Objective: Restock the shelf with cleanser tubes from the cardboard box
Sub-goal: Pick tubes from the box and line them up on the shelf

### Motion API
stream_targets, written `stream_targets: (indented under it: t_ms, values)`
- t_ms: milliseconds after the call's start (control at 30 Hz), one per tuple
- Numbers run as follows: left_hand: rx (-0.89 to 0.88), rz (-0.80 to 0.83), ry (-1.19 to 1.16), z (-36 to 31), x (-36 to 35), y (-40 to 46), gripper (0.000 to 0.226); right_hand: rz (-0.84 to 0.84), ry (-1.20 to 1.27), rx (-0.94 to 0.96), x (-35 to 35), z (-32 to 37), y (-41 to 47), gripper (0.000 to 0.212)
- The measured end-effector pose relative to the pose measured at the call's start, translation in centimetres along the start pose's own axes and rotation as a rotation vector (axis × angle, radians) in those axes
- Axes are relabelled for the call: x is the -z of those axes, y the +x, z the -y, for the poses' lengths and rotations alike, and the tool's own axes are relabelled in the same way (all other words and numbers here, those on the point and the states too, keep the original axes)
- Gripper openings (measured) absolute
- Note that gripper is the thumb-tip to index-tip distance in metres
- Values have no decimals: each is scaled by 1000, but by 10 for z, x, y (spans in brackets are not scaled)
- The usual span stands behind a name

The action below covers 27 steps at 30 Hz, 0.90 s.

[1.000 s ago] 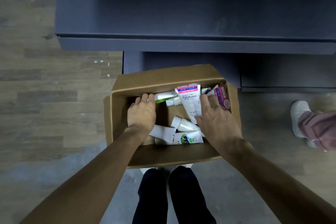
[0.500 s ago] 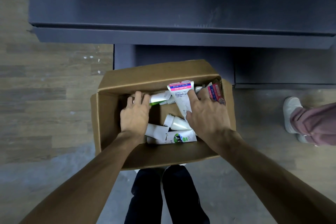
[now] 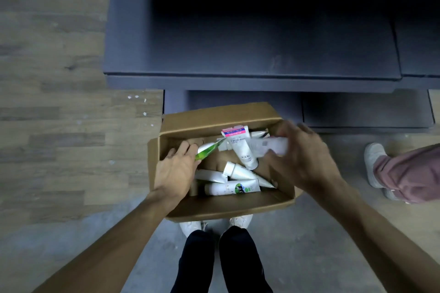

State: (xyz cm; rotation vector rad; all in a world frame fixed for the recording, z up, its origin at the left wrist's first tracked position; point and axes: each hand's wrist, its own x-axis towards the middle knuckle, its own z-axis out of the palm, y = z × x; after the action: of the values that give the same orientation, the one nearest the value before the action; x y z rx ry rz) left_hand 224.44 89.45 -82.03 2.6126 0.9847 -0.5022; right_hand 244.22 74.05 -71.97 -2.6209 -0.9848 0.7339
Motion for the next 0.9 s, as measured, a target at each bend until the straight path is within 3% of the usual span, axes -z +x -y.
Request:
stream_targets:
  t_ms: [67, 233, 400, 567, 633, 767, 833, 900]
  values:
    - [-7, 5, -18, 2, 10, -6, 27, -29, 222, -73, 27, -3, -24, 35]
    - [-33, -21, -58, 7, 26, -8, 26, 372, 557, -323, 8, -9, -40, 16]
    - [-55, -38, -87, 9, 26, -10, 26, 360, 518, -284, -29, -1, -43, 40]
    - [-45, -20, -120, 15, 20, -16, 25, 393, 570, -279, -45, 8, -45, 31]
    - [-48, -27, -132, 16, 18, -18, 26, 496, 735, -309, -48, 10, -44, 38]
    - [-55, -43, -194, 16, 17, -17, 24, 727, 991, -291, -55, 10, -45, 73]
    - [-73, -35, -228, 18, 16, -15, 24, 759, 1116, -243, -62, 11, -49, 59]
    - [-124, -24, -272, 21, 16, -14, 22, 615, 1172, -246, -67, 16, -49, 35]
